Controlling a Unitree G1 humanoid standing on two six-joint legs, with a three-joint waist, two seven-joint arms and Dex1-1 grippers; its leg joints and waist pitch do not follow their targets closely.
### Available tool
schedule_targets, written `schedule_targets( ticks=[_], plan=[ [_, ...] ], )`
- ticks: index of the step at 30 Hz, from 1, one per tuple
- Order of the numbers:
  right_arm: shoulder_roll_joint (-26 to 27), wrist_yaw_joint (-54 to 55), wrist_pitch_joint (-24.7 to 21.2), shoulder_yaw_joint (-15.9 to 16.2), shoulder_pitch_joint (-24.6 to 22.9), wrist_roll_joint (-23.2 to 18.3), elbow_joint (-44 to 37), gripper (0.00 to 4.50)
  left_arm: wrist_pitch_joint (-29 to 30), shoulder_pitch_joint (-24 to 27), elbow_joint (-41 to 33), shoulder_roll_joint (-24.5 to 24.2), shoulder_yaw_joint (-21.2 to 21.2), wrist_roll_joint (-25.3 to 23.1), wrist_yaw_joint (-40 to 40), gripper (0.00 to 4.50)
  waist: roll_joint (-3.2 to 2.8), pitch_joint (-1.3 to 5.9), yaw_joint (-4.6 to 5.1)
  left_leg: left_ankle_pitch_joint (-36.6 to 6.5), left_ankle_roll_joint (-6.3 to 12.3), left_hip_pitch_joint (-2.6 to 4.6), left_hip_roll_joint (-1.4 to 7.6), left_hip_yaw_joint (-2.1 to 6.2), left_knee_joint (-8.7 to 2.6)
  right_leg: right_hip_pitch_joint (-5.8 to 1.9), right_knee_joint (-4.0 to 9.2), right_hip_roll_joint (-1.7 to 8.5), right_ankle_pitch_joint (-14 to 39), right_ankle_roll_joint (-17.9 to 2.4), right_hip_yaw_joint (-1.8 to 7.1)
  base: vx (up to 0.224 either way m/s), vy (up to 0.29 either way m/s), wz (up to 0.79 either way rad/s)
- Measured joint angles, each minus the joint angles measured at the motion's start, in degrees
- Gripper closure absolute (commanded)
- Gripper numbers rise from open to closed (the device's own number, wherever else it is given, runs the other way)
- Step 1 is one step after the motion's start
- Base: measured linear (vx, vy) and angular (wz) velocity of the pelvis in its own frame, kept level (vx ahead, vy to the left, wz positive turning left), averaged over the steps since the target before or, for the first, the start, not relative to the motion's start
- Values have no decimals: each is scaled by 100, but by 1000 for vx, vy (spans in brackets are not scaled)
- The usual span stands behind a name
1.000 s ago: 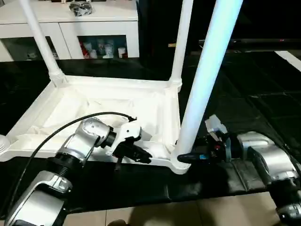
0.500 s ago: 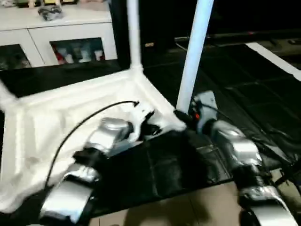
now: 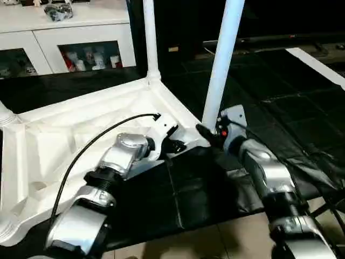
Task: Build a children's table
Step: Rotate leg to tighten
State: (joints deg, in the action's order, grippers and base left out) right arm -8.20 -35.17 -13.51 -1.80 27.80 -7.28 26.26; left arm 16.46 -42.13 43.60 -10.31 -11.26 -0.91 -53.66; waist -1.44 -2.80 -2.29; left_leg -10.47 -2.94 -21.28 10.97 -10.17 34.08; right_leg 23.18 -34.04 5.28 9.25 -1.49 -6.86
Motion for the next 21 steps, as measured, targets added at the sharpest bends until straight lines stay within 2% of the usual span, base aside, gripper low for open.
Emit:
schedule_targets(
  ticks=[7, 10, 13, 16, 21],
  plan=[
    [-588, -1292, 39, 237, -283, -311, -317, 33, -401, 150, -121, -438, -116, 11, -787, 450, 4, -3, -94, -3, -6, 1, 1, 0, 1, 0, -3, 0, -1, -2, 0, 0, 0, 0],
    [-898, -1954, -1, 341, -379, -470, -499, 11, -589, 255, -296, -773, -245, 40, -1322, 450, 4, -3, -123, -4, -8, 0, 2, 0, 1, 0, -2, 0, -1, -1, 0, 0, 0, 0],
    [-1197, -2614, -98, 518, -411, -595, -630, 11, -759, 399, -467, -1043, -333, 100, -1825, 450, 14, -8, -176, -5, -8, -1, 2, 0, 2, -1, -2, 0, -1, -1, -1, 0, 0, 0],
    [-1531, -3303, -222, 724, -475, -699, -756, 11, -975, 499, -633, -1249, -495, 123, -2356, 450, 20, -9, -307, -6, -10, 0, 2, -5, 6, -5, -3, 2, 0, -1, 2, 0, 0, 0],
    [-1760, -4086, -330, 935, -490, -848, -772, 11, -1253, 572, -741, -1447, -674, 124, -2923, 450, 41, -13, -400, -11, -19, 1, 3, -10, 13, -11, -8, 3, 0, 0, 7, 0, 0, 0]
  ],
)
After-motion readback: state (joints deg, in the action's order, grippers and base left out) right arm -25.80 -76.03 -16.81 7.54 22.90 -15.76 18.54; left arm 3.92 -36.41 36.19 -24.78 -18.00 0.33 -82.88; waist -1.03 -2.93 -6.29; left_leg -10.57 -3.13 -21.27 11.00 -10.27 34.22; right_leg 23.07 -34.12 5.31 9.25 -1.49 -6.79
